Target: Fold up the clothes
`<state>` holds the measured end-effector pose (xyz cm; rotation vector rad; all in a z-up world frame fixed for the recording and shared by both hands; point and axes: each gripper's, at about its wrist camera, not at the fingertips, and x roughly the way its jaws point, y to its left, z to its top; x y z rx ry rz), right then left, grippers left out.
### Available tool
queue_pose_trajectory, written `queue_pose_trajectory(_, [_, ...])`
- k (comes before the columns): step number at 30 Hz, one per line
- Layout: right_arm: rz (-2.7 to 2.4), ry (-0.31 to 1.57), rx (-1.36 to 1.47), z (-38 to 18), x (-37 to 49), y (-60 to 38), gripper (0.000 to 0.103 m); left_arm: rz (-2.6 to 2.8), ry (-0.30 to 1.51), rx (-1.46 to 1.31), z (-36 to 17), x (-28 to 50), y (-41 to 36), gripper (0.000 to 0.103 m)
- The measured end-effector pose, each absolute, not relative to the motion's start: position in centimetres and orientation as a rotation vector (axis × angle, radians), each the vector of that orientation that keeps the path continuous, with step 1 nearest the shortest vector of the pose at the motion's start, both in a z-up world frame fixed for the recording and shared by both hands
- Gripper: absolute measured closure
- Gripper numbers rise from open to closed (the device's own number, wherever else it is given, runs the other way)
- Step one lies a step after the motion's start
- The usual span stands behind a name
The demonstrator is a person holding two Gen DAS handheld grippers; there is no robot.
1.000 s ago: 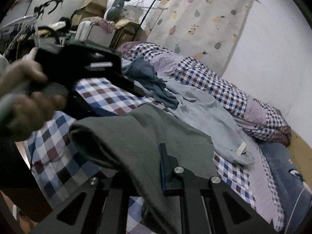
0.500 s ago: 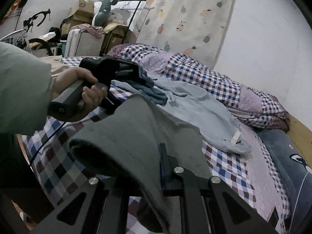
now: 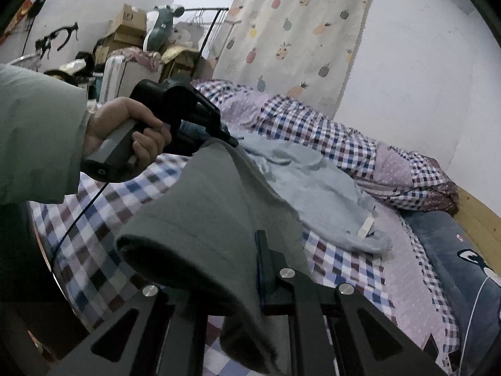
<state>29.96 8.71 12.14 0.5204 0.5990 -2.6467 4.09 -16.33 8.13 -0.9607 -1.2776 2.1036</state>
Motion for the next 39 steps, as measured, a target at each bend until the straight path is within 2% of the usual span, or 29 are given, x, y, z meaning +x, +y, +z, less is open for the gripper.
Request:
queue_pose_trajectory(9, [-2.477,0.286,0.429,18.4,27.1,6.6,0.095,2.262,-1.295,-0.788,17.8,8.7,-23.7,0.091])
queue_pose_trajectory(16, [-2.285,0.187,0.384,22.5,22.7,-0.6,0.095,2.460,-1.369,-0.679,22.9,13.2,-34.1,0.091])
queue_pose_trajectory(27, [-2.075,0.122,0.416,24.4,14.4,-17.0,0.095,2.703,-1.469,-0.587,25.0,16.6,-49.7,0.091])
queue_pose_trajectory(39, [-2.029,0.257,0.391,23.1,9.9,-32.0,0.095,2.830,-1.579,-0.498,23.5,17.1,-62.4,0.091])
